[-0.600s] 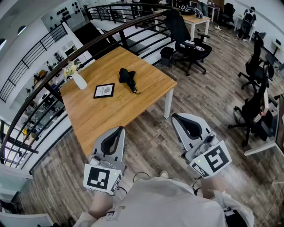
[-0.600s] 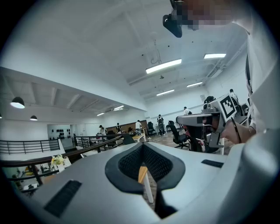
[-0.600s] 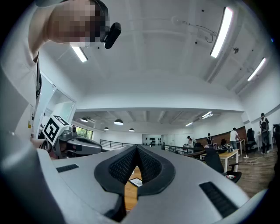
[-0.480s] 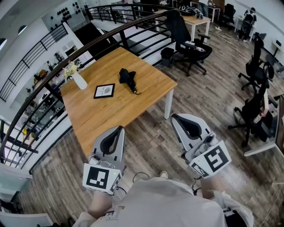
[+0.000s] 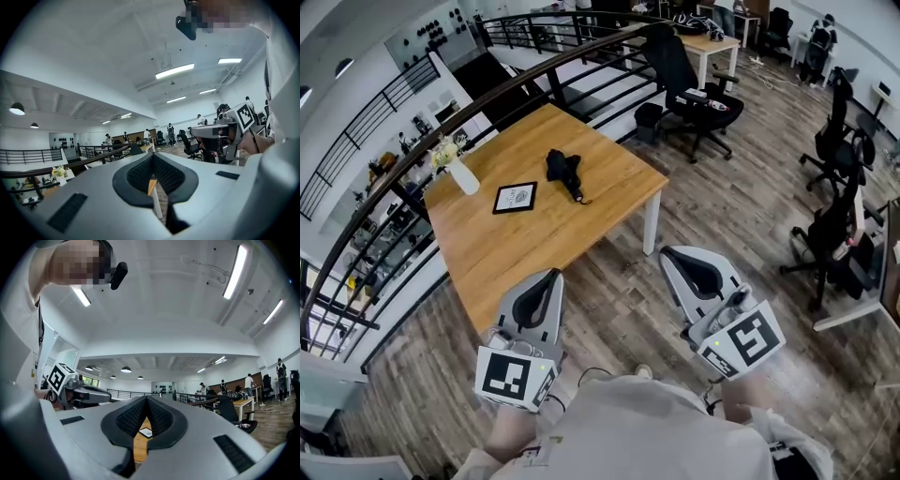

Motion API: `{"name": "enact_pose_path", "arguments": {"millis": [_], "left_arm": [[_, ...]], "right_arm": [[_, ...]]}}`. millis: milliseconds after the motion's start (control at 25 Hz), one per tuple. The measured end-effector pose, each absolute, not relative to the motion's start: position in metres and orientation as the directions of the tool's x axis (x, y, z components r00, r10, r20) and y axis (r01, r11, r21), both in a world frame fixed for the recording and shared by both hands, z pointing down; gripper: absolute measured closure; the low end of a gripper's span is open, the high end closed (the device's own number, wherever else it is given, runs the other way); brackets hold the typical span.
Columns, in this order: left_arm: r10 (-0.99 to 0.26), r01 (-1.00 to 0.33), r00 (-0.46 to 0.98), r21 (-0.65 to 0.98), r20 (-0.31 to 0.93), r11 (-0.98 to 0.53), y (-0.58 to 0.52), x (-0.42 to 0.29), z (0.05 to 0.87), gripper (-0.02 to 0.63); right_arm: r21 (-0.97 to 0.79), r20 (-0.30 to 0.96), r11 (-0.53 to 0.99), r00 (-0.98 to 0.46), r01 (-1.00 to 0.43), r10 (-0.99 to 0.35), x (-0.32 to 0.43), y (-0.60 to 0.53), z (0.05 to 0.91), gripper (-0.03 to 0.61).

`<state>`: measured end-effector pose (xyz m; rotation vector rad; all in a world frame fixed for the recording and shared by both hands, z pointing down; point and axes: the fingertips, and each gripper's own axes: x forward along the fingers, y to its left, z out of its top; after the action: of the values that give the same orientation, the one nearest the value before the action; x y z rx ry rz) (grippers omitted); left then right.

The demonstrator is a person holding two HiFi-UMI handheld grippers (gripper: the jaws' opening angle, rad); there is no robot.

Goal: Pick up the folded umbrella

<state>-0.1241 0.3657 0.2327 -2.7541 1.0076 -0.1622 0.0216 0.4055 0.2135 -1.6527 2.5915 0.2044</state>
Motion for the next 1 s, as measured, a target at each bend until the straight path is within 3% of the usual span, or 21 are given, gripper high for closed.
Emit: {"name": "enact_pose_path", "arguments": {"millis": [240, 280, 320, 360, 1000], "left_arm": [[-0.688, -0.684, 0.724, -0.163, -0.038, -0.711, 0.364, -0.122, 0.224, 0.595], [-0.710, -0.714, 0.700, -0.113, -0.074, -0.691, 0.361, -0.128, 0.220, 0.518], [-0.726, -0.732, 0.681, -0.071, -0.099, -0.677, 0.358, -0.133, 0.216, 0.333], [-0.735, -0.742, 0.669, -0.049, -0.109, -0.668, 0.354, -0.136, 0.213, 0.298], [-0.759, -0.757, 0.651, -0.102, -0.035, -0.645, 0.236, -0.126, 0.246, 0.299]], "right_arm": [[0.083, -0.095, 0.439, -0.445, -0.895, -0.890, 0.027, 0.410, 0.222, 0.551], [0.083, -0.081, 0.453, -0.459, -0.887, -0.884, 0.025, 0.412, 0.226, 0.551], [0.086, -0.070, 0.469, -0.475, -0.879, -0.877, 0.023, 0.413, 0.228, 0.551], [0.092, -0.061, 0.481, -0.487, -0.872, -0.871, 0.021, 0.412, 0.229, 0.551], [0.114, -0.016, 0.468, -0.472, -0.877, -0.881, 0.029, 0.299, 0.245, 0.551]]}}
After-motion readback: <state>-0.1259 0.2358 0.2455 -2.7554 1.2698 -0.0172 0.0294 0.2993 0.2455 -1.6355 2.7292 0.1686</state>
